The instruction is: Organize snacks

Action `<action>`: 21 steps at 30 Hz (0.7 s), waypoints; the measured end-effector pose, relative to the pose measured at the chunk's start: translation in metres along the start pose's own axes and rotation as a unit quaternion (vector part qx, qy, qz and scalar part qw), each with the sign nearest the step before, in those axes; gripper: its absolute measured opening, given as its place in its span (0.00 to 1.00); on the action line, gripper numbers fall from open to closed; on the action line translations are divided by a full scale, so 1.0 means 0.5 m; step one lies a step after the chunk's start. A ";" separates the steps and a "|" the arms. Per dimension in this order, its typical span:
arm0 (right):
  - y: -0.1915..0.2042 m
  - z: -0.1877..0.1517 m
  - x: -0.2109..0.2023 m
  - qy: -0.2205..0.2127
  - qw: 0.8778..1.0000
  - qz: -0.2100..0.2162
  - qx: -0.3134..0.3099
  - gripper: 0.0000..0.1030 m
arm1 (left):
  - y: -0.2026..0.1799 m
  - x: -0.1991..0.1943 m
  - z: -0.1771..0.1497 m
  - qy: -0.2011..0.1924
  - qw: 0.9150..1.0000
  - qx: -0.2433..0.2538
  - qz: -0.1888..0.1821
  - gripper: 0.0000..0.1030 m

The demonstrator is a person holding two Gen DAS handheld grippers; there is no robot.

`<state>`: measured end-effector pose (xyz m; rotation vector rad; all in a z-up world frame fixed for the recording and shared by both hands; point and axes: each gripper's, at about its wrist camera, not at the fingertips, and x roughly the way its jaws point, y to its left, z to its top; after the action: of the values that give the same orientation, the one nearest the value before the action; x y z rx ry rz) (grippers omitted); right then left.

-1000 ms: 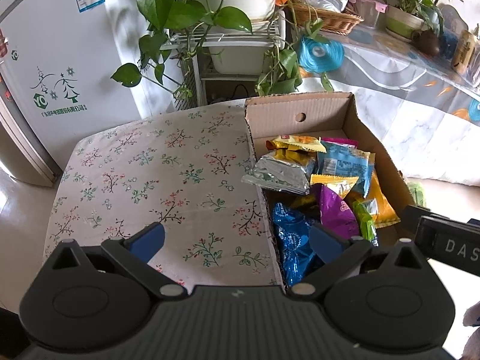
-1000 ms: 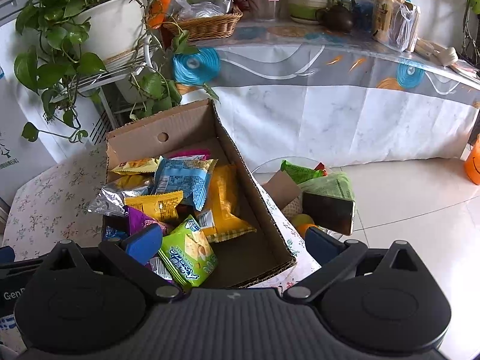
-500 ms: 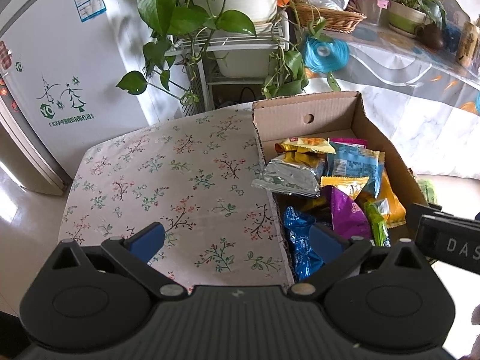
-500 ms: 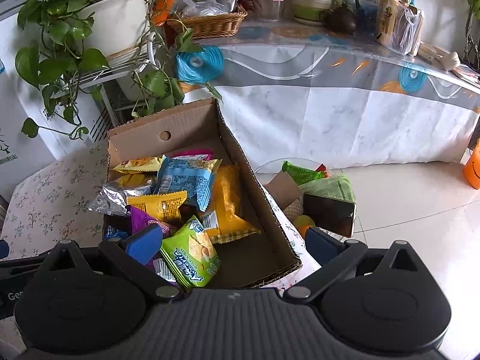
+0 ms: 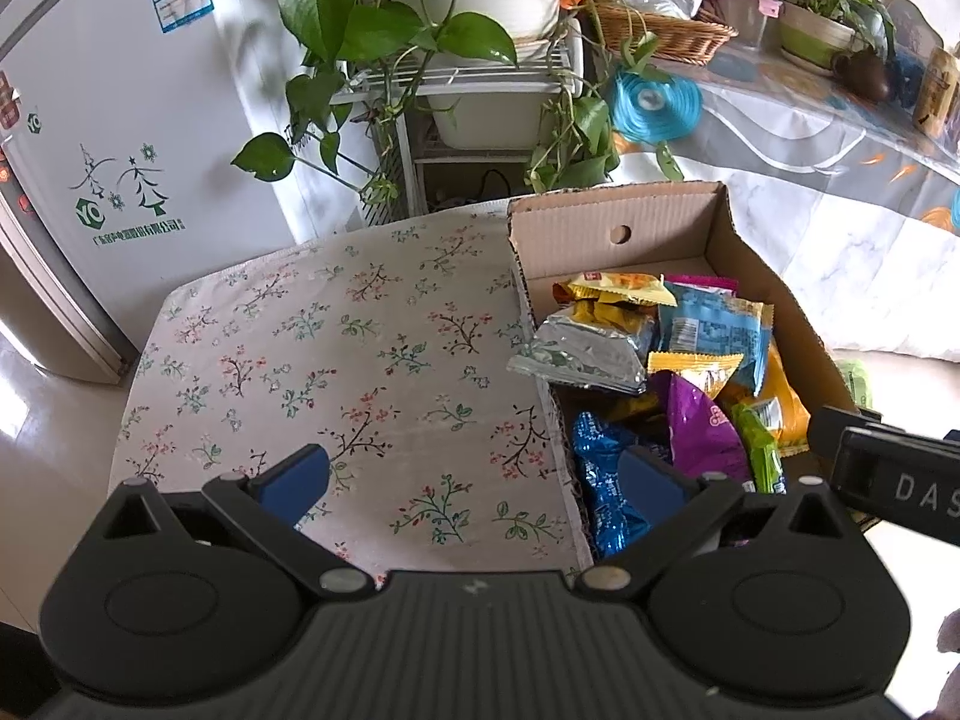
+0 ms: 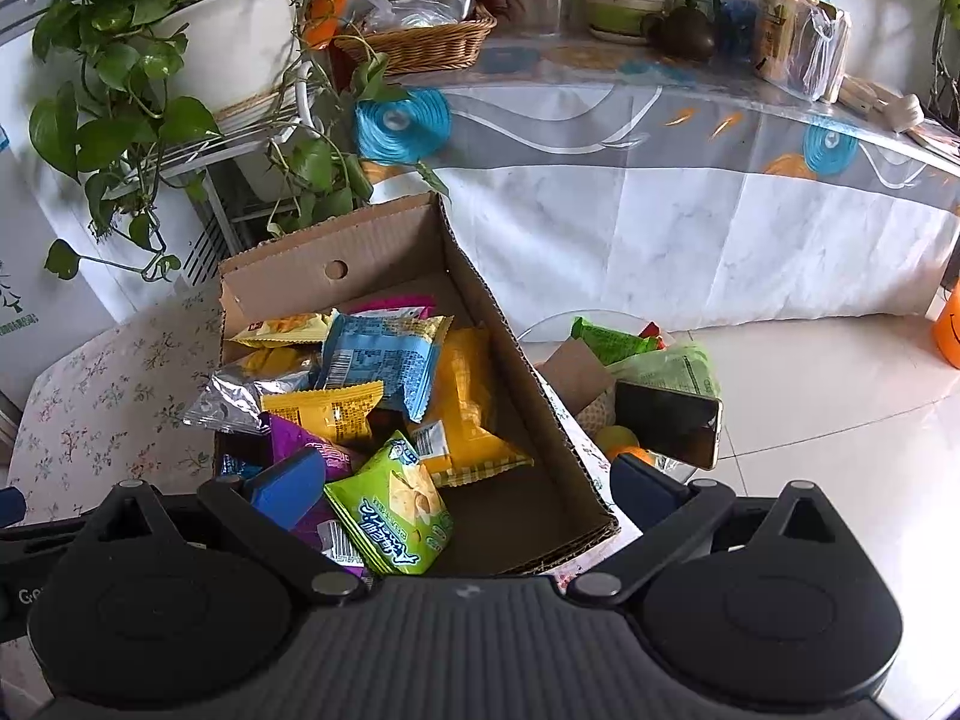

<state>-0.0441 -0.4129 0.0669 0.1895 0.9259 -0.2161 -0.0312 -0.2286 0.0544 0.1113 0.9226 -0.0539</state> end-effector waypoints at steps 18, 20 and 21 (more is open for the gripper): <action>0.052 -0.009 0.002 -0.008 0.999 0.028 -0.045 1.00 | 0.036 0.004 -0.040 0.011 1.000 0.011 -0.007 0.99; 0.047 -0.009 0.003 -0.007 0.999 0.030 -0.036 1.00 | 0.049 0.001 -0.047 0.014 1.000 0.007 -0.009 0.99; 0.047 -0.010 0.003 -0.006 0.999 0.030 -0.033 1.00 | 0.057 -0.001 -0.051 0.015 1.000 0.004 -0.010 0.99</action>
<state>-0.0409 -0.3893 0.0643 0.1534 0.9135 -0.1313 -0.0488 -0.1973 0.0415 0.1096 0.9537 -0.0752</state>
